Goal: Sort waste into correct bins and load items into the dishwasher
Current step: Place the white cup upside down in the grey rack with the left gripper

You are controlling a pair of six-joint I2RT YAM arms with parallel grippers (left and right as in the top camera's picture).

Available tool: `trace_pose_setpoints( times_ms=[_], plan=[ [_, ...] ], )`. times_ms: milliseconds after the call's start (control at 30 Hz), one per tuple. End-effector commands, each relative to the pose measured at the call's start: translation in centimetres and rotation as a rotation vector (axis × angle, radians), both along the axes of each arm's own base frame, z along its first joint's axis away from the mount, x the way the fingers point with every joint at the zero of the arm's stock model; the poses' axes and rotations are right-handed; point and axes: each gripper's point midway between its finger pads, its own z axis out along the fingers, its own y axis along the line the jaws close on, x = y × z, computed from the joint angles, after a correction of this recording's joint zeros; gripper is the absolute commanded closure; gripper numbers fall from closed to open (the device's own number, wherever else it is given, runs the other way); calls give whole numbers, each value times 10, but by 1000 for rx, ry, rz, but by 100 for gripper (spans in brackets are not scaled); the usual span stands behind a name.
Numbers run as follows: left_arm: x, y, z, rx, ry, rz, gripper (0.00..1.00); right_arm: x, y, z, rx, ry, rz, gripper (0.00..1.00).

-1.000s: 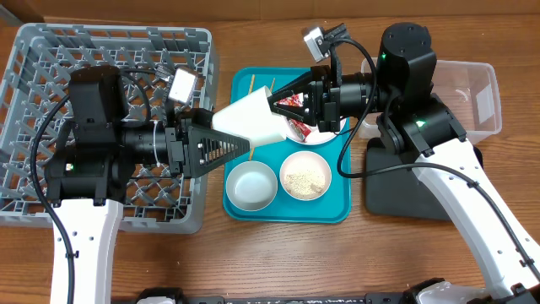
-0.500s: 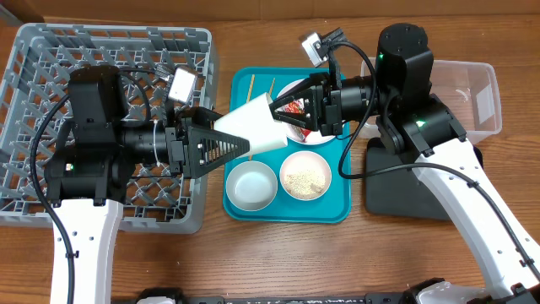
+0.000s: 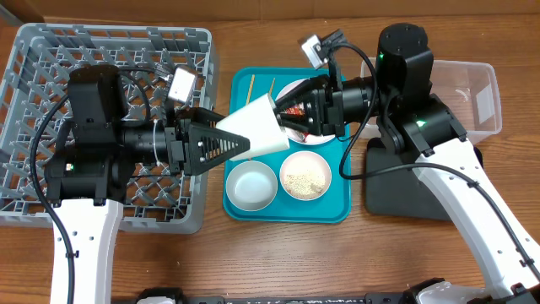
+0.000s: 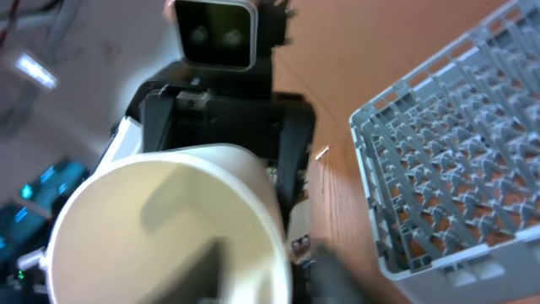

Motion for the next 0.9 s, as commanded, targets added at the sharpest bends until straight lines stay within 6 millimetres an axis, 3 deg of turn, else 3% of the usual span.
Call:
trace_pose_setpoints(
  times_ms=[0, 33, 133, 233, 367, 433, 567, 633, 767, 867],
  plan=[
    [-1, -2, 6, -5, -27, -12, 41, -9, -2, 7, 17, -16, 51, 34],
    [-1, -1, 6, -5, -29, -12, 46, -5, -5, 7, 16, -15, 38, 20],
    [-1, -1, 8, -9, -20, -15, 47, 9, -16, 5, 9, -4, -21, 15],
    [4, 3, 6, 4, 2, 22, 52, 47, -39, -13, -56, 96, -223, 11],
    [23, 15, -8, 73, 73, 163, 56, 87, -66, -71, -268, 298, -556, 11],
    [34, 26, -23, 143, 126, 277, 57, 95, -81, -98, -381, 366, -681, 11],
    [48, 75, -80, 417, 349, 613, 58, 87, -100, -135, -561, 436, -787, 11],
    [45, 107, -103, 568, 439, 762, 58, 82, -101, -141, -593, 434, -773, 11],
    [23, 179, -135, 902, 566, 1046, 57, 75, -100, -145, -623, 415, -744, 10],
    [-2, 220, -152, 1117, 676, 1200, 57, 72, -99, -147, -635, 411, -735, 10]
  ],
)
